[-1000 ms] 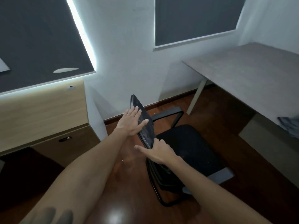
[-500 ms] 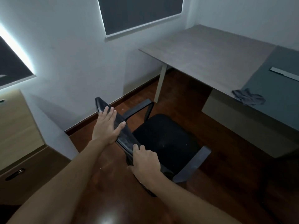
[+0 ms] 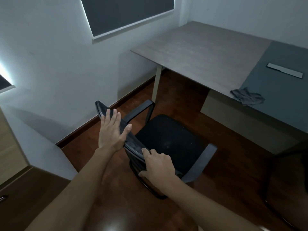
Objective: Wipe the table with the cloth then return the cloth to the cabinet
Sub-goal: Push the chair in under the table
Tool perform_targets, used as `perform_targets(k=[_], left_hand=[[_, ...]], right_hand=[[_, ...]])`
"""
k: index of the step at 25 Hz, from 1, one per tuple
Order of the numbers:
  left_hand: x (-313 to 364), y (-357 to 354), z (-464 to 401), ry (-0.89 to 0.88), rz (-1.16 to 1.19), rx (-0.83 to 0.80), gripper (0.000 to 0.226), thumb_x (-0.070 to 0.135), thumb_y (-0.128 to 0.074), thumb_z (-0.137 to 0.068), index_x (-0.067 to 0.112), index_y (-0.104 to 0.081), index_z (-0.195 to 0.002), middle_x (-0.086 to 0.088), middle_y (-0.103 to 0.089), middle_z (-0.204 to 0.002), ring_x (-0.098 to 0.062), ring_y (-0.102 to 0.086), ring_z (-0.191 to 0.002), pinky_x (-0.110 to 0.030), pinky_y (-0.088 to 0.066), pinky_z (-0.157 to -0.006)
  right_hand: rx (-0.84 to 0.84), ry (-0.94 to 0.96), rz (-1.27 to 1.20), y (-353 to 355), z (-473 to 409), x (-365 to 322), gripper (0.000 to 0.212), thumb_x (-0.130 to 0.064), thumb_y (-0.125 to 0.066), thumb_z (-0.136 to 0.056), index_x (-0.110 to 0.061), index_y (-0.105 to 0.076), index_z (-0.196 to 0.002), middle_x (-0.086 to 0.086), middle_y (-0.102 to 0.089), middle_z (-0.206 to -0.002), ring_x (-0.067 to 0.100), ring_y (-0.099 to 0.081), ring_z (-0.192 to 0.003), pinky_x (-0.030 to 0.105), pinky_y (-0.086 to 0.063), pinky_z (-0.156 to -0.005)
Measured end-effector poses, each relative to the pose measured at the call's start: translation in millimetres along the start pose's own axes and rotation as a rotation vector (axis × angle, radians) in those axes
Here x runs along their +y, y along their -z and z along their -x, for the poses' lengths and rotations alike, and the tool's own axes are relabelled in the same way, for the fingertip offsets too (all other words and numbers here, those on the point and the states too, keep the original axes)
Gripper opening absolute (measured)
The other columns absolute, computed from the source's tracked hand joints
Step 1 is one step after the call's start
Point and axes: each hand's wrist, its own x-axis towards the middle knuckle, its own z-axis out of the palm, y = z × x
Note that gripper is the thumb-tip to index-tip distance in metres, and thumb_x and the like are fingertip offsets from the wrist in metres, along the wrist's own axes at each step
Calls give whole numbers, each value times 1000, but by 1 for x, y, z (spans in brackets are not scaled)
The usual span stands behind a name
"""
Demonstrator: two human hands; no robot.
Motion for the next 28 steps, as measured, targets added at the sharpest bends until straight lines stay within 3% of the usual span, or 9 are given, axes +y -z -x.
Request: perform_targets(k=[12, 17, 22, 28], left_hand=[[90, -41, -115, -28, -63, -71, 97, 73, -1, -91, 4, -23, -155, -12, -14, -165, -23, 4, -154, -41, 10, -123], [130, -61, -171, -52, -105, -123, 98, 72, 1, -90, 2, -25, -154, -16, -16, -164, -24, 0, -154, -43, 7, -124], [175, -83, -226, -68, -114, -153, 104, 75, 6, -87, 1, -21, -155, -17, -14, -164, -25, 1, -154, -43, 9, -124], [224, -111, -305, -158, -161, -186, 109, 78, 10, -83, 2, -21, -155, -14, -15, -164, -23, -3, -154, -41, 5, -124]], right_hand=[[82, -33, 45, 41, -66, 131, 97, -76, -64, -80, -28, -33, -158, -1, -67, -122, 19, -65, -109, 33, -50, -88], [149, -85, 66, 59, -97, 189, 94, -82, -62, -76, -34, -43, -154, -3, -74, -109, 16, -68, -102, 29, -44, -76], [163, -145, 41, 80, -133, 254, 101, -92, -63, -61, -39, -52, -147, -5, -77, -106, 15, -69, -102, 32, -53, -89], [215, -178, 40, 105, -180, 337, 101, -95, -61, -57, -38, -60, -140, -4, -77, -91, 13, -71, -92, 32, -56, -87]])
